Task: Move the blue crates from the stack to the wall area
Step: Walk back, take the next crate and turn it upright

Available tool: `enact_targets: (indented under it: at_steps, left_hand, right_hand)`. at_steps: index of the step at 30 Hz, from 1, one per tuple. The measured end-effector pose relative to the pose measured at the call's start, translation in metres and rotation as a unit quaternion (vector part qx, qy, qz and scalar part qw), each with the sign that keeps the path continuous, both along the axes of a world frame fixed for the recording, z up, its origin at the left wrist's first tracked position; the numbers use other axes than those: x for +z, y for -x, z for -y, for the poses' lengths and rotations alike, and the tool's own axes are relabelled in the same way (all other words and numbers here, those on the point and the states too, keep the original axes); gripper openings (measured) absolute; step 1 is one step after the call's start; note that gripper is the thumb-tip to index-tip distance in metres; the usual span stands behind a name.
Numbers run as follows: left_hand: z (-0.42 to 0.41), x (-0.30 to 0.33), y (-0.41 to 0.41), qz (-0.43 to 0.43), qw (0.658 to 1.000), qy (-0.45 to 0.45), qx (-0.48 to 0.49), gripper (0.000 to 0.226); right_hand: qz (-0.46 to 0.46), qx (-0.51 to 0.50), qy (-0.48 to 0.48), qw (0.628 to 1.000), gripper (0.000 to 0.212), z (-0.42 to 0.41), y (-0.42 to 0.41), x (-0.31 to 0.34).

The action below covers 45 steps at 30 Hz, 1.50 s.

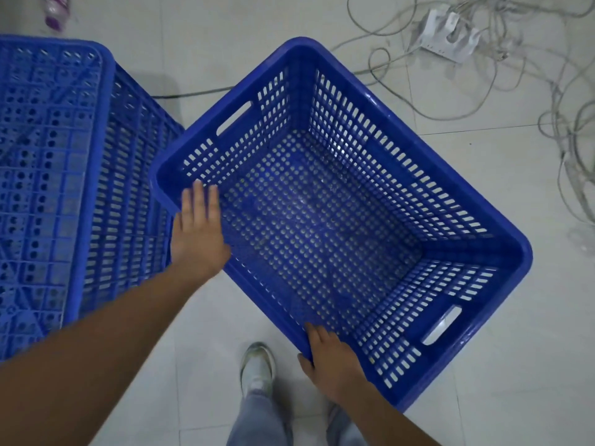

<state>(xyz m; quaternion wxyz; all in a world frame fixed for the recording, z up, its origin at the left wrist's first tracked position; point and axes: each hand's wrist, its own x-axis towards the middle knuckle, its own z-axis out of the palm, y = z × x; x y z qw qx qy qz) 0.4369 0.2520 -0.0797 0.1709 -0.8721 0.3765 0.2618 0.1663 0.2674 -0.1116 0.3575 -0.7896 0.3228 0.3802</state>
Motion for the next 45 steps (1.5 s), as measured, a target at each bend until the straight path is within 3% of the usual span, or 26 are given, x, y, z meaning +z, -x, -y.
enact_targets:
  at_steps: [2,4,6,10,13,22,29,37,45]
  left_hand:
    - [0.013,-0.003,-0.024,0.015,0.972,-0.132,-0.194,0.084]
    - [0.021,-0.006,-0.037,-0.05,0.95,-0.227,-0.208,0.067]
    - [0.021,-0.007,-0.038,-0.097,0.938,-0.264,-0.203,0.068]
    - [0.01,-0.009,-0.03,-0.097,0.94,-0.223,-0.237,0.077]
    - [0.005,-0.006,-0.023,-0.097,0.937,-0.241,-0.233,0.079]
    - [-0.013,-0.002,0.018,-0.124,0.914,-0.244,-0.3,0.064]
    - [-0.019,-0.001,0.038,-0.137,0.908,-0.221,-0.329,0.065]
    - [-0.032,0.001,0.077,-0.173,0.923,-0.204,-0.278,0.067]
    - [-0.07,-0.002,0.129,-0.228,0.938,-0.159,-0.207,0.052]
  right_hand:
    - [-0.006,0.011,-0.013,1.0,0.064,0.003,0.008,-0.002]
    - [-0.002,0.008,-0.021,1.0,0.063,0.003,0.012,-0.004]
    - [-0.002,0.014,-0.018,1.0,0.063,0.002,0.014,-0.004]
    - [-0.01,0.025,-0.013,1.0,0.063,0.004,0.017,-0.005]
    - [-0.017,0.028,-0.022,0.999,0.062,0.006,0.023,-0.004]
    - [-0.049,0.05,-0.027,0.997,0.066,0.018,0.062,-0.001]
    - [-0.073,0.09,-0.01,0.993,0.064,0.047,0.083,0.002]
    - [-0.109,0.119,0.022,0.987,0.062,0.08,0.107,0.009]
    - [-0.138,0.113,0.037,0.983,0.064,0.093,0.136,0.01]
